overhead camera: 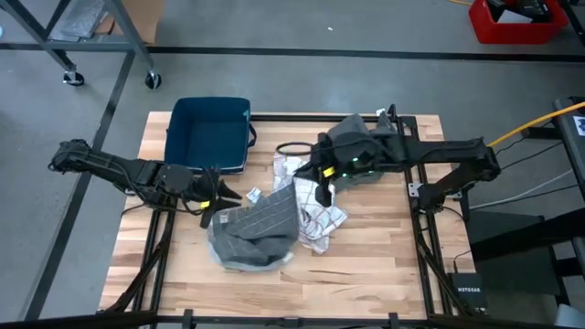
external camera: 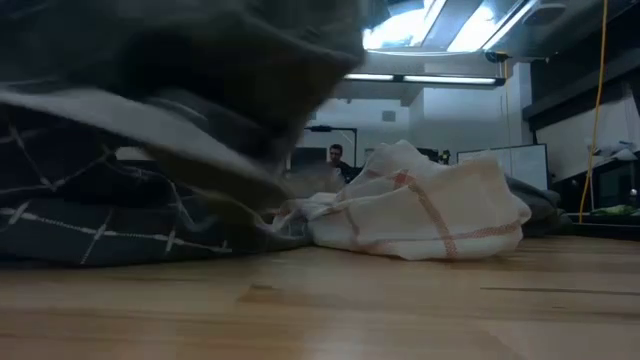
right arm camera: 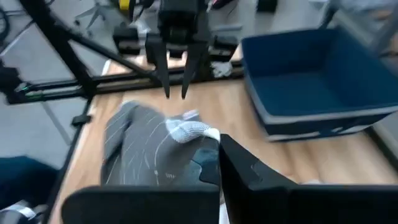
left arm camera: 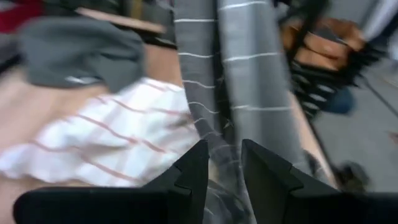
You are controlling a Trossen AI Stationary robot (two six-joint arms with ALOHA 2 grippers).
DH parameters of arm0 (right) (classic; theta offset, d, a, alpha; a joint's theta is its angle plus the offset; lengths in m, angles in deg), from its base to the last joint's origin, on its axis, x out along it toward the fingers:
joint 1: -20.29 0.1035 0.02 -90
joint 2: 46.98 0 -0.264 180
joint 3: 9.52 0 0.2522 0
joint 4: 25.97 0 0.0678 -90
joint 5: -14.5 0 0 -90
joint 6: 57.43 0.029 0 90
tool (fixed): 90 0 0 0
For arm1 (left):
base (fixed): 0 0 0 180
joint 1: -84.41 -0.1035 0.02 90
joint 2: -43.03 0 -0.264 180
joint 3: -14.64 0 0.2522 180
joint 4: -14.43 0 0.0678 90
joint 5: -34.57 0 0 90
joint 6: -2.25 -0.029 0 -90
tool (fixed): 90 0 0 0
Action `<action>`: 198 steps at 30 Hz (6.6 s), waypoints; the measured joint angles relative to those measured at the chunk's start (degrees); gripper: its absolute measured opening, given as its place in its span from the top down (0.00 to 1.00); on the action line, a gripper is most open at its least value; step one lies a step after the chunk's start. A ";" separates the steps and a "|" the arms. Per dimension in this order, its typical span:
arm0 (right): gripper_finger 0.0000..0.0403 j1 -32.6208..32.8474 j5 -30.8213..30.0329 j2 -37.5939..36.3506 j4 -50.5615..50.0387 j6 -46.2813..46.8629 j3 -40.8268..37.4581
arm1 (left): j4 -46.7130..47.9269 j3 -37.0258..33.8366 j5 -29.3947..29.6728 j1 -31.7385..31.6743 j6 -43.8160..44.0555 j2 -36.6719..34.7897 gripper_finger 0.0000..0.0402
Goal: Fold towel
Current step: Fold the gray patterned towel
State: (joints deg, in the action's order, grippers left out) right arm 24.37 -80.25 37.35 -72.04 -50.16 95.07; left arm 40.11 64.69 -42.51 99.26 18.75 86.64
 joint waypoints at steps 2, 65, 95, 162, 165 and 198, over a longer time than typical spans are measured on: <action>1.00 -0.02 -1.98 -1.08 0.37 -0.92 0.00 | -1.07 0.00 3.26 0.00 -0.01 0.07 0.78; 0.99 -4.79 9.47 1.92 25.69 -4.19 0.02 | -51.42 -0.04 4.20 -1.70 -18.10 8.61 0.78; 0.99 -4.87 -3.32 7.07 30.78 -4.59 15.60 | -41.34 0.02 2.72 0.61 -6.41 9.25 0.62; 0.99 -4.85 5.83 5.89 18.22 -6.27 38.95 | -36.52 0.00 15.44 0.00 -28.31 7.10 0.99; 0.99 -4.85 5.26 5.54 19.78 -7.51 38.97 | -42.77 0.00 18.39 -0.02 -33.73 4.11 1.00; 0.99 -5.78 -2.44 9.79 15.41 -20.18 38.82 | -48.02 24.35 20.46 0.00 -61.77 -5.64 1.00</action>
State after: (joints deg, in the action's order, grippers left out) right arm 18.58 -82.69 47.14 -56.63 -70.34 133.89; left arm -7.91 89.04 -22.05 99.26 -43.02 81.01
